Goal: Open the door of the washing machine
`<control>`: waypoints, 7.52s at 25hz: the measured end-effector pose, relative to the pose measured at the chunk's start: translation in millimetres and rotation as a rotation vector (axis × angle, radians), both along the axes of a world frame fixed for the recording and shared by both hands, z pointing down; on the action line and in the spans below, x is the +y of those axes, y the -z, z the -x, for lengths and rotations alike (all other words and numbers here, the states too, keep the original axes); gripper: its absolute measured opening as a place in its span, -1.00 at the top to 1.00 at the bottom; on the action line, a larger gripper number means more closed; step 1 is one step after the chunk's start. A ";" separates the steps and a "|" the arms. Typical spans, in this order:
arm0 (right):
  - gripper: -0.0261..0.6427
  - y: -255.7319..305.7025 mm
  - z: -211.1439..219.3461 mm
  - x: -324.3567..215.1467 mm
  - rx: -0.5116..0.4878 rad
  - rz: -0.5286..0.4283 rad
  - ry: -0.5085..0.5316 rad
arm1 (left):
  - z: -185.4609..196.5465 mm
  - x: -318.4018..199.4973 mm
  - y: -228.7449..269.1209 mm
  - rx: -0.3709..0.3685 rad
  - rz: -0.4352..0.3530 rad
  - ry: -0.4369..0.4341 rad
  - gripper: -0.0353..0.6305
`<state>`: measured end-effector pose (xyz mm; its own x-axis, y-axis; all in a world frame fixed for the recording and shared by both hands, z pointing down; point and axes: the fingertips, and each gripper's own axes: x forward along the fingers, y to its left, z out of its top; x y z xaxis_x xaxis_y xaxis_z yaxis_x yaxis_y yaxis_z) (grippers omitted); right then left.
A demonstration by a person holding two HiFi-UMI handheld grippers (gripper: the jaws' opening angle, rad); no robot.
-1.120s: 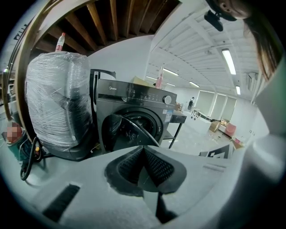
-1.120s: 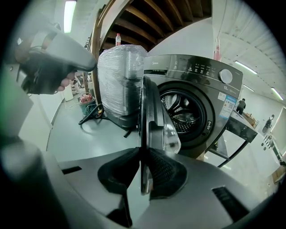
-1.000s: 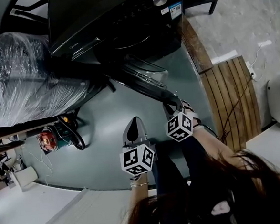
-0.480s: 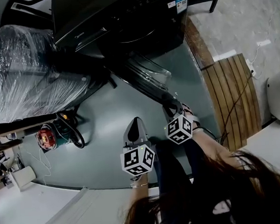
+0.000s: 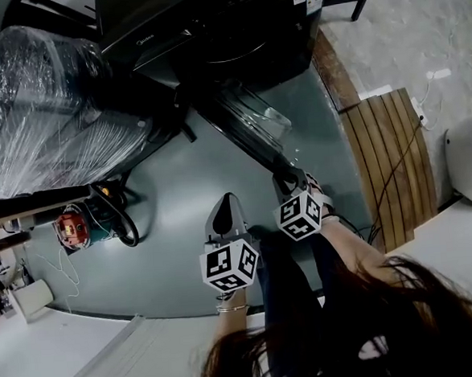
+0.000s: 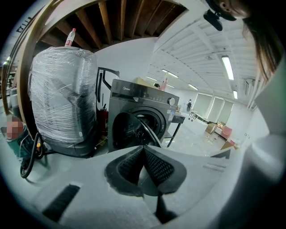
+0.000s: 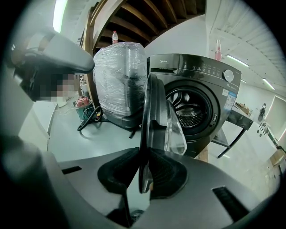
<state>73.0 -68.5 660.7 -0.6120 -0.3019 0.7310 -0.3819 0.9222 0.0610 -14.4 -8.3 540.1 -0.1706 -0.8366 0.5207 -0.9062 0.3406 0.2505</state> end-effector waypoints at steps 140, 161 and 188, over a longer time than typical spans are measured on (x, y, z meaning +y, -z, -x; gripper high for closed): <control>0.59 -15.5 390.5 216.9 -0.019 0.073 -0.476 | 400.9 251.3 -42.4 0.122 -0.021 0.036 0.86; 0.55 -14.0 439.7 213.8 -0.055 0.090 -0.442 | 420.8 273.7 -51.1 0.130 -0.006 0.025 0.86; 0.51 -16.3 510.5 201.3 -0.068 0.050 -0.394 | 460.7 291.0 -63.7 0.133 0.021 0.042 0.86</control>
<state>-437.5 132.8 677.0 -0.5039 -0.4883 0.7125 -0.7087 0.7053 -0.0178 -475.1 282.7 603.8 -0.1336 -0.8186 0.5585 -0.8502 0.3842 0.3598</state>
